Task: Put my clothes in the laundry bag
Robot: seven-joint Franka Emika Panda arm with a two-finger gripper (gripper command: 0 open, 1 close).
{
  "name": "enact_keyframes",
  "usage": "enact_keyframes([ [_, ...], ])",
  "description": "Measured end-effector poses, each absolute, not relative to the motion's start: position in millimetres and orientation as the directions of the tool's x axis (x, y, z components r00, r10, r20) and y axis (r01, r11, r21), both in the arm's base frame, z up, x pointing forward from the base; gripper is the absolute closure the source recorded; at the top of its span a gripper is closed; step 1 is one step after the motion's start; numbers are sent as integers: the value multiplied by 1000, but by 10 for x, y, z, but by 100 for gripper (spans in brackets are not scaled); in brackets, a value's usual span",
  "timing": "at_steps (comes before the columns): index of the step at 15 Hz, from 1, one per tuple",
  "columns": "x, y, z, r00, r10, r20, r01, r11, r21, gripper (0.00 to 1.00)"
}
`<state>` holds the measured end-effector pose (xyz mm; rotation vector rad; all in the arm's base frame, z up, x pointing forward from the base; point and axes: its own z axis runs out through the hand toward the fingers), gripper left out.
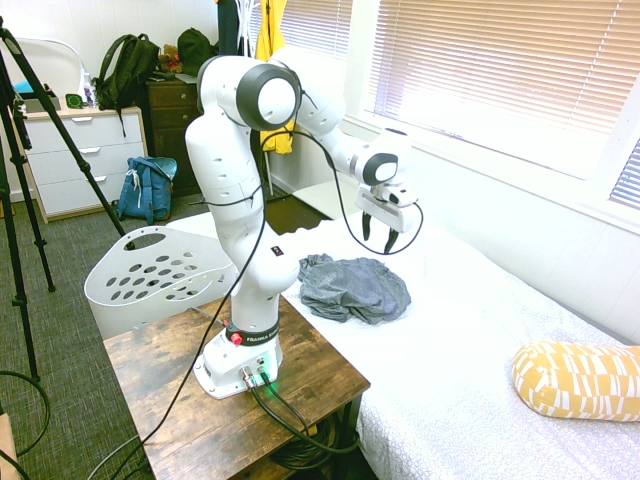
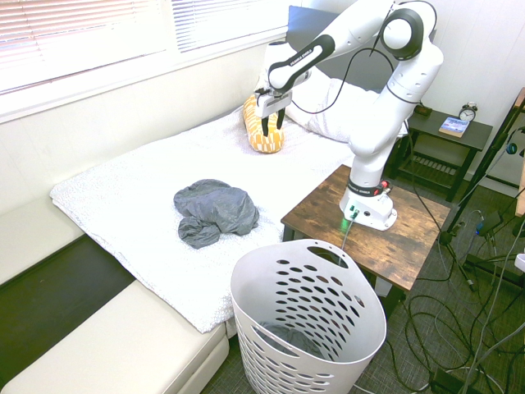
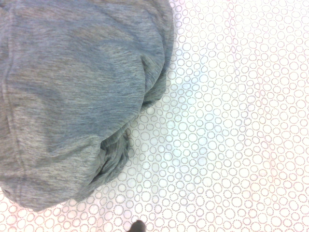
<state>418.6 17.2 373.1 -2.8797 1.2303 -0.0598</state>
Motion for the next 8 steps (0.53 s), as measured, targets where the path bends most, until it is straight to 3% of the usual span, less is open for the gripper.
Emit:
enact_keyframes([
  [8,4585,655,3565,725,-686,54,-682,-727,-77,0],
])
